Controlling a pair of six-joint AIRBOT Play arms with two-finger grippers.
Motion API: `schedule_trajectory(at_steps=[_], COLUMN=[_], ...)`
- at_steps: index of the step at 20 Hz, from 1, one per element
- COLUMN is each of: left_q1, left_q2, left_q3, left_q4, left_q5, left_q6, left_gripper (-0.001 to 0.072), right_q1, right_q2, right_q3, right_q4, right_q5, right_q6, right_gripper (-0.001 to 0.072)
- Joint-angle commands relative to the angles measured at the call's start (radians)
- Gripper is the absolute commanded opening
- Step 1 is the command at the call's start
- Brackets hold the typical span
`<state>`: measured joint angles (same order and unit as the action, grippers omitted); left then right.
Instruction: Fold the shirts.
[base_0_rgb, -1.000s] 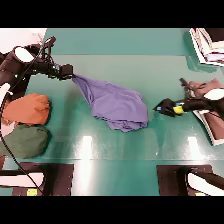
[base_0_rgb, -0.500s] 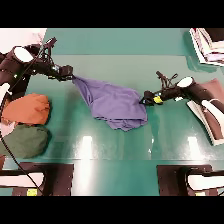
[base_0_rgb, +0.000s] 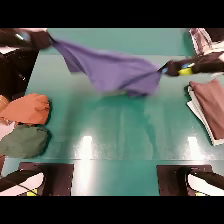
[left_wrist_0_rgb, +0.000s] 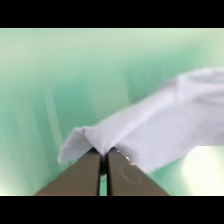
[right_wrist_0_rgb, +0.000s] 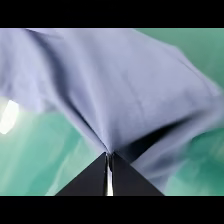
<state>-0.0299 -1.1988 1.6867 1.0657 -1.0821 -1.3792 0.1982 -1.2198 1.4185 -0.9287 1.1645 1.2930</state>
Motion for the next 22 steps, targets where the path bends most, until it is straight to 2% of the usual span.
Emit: schedule_trajectory(at_steps=[1,6,11,16,19,22], left_q1=[0.001,0.001,0.001,0.001,0.001,0.001], left_q2=[0.162,0.278,0.223,0.014,-0.179,-0.362], left_q3=[0.187,0.338,0.302,0.127,0.042,0.032], left_q4=[0.006,0.0,0.005,0.045,0.113,0.111], left_q5=[-0.027,-0.049,-0.072,-0.105,-0.064,-0.011], left_q6=[0.0,-0.003,-0.008,-0.008,-0.007,0.0], left_gripper=[0.0024,0.0024,0.0023,0.0024,0.0025,0.0026], right_q1=[-0.048,-0.06,-0.06,-0.058,-0.043,-0.033], right_q2=[0.196,0.328,0.243,0.019,-0.14,-0.296], right_q3=[0.146,0.31,0.38,0.214,0.113,0.124], right_q4=[-0.05,-0.122,-0.122,-0.122,-0.135,-0.146], right_q5=[0.105,0.191,0.285,0.288,0.151,0.036], right_q6=[0.013,0.1,0.194,0.227,0.205,0.195], right_gripper=[0.0017,0.0018,0.0017,0.0017,0.0017,0.0017])
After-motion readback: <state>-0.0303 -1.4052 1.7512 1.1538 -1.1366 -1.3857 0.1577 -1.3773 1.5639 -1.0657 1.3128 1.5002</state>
